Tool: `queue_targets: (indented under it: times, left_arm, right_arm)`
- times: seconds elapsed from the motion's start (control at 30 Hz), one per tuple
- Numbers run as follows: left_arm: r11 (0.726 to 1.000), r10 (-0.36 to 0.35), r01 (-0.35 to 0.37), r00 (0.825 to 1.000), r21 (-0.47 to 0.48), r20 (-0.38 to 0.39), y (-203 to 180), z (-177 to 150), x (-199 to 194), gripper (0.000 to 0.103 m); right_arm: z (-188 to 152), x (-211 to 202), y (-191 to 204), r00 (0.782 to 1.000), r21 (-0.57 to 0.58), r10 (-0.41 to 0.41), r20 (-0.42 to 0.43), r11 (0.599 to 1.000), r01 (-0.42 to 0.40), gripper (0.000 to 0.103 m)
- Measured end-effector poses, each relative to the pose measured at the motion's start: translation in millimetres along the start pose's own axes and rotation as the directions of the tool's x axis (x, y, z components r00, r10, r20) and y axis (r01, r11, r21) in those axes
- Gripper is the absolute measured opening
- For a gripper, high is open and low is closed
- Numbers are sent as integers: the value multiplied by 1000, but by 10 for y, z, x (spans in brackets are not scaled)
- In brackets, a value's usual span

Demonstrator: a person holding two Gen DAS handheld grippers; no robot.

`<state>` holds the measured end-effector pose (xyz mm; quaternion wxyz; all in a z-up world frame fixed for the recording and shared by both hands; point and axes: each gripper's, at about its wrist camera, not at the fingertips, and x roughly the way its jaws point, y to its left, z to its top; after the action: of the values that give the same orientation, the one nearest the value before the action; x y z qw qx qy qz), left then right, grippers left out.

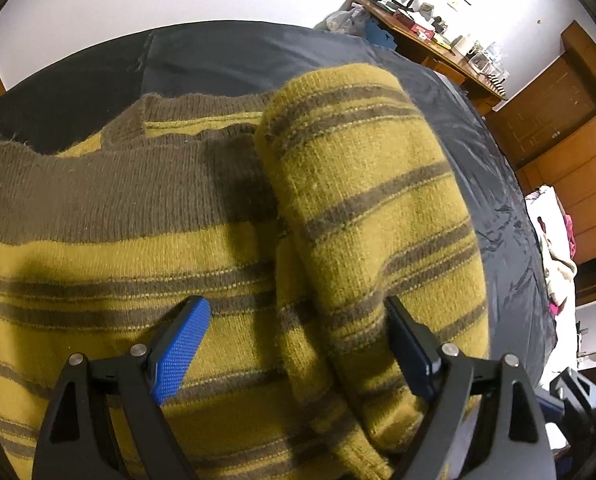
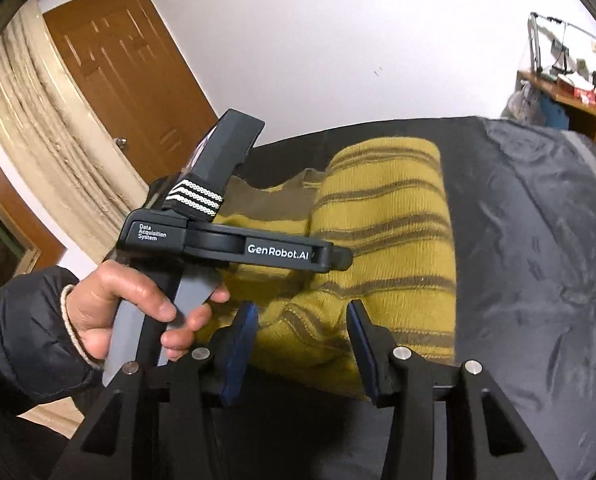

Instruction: Fold clothes

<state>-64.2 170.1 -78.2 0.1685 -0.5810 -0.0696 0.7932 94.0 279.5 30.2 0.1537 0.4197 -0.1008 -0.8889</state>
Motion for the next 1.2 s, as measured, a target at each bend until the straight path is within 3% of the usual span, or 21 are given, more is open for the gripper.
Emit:
queue_targets:
  times: [0.23, 0.4, 0.7, 0.83, 0.97, 1.07, 1.2]
  left_arm:
    - [1000, -3, 3, 1000, 1, -3, -78, -31, 7, 90]
    - [998, -12, 11, 1000, -69, -5, 32, -79, -142, 90]
    - [974, 20, -2, 997, -227, 81, 552, -393, -704, 90]
    - [937, 82, -39, 990, -348, 110, 951, -667, -925, 90]
    - [873, 120, -43, 985, -485, 127, 1377, -955, -1029, 90]
    - [815, 124, -15, 981, -580, 148, 1668, -1163, -1065, 90]
    - [778, 119, 3, 981, -628, 152, 1975, -1379, -1046, 89]
  right_arm:
    - [-128, 682, -8, 992, -40, -54, -116, 998, 50, 48]
    - [-207, 708, 85, 992, -136, -90, -91, 988, 78, 49]
    - [-207, 694, 96, 990, -145, -99, -103, 986, 84, 49]
    - [-195, 721, 134, 988, -160, -118, -103, 982, 101, 50]
    - [-169, 722, 139, 986, -157, -123, -113, 982, 104, 50]
    - [-142, 764, 149, 984, -163, -133, -120, 980, 112, 51]
    - [-126, 789, 172, 980, -166, -148, -131, 978, 126, 51]
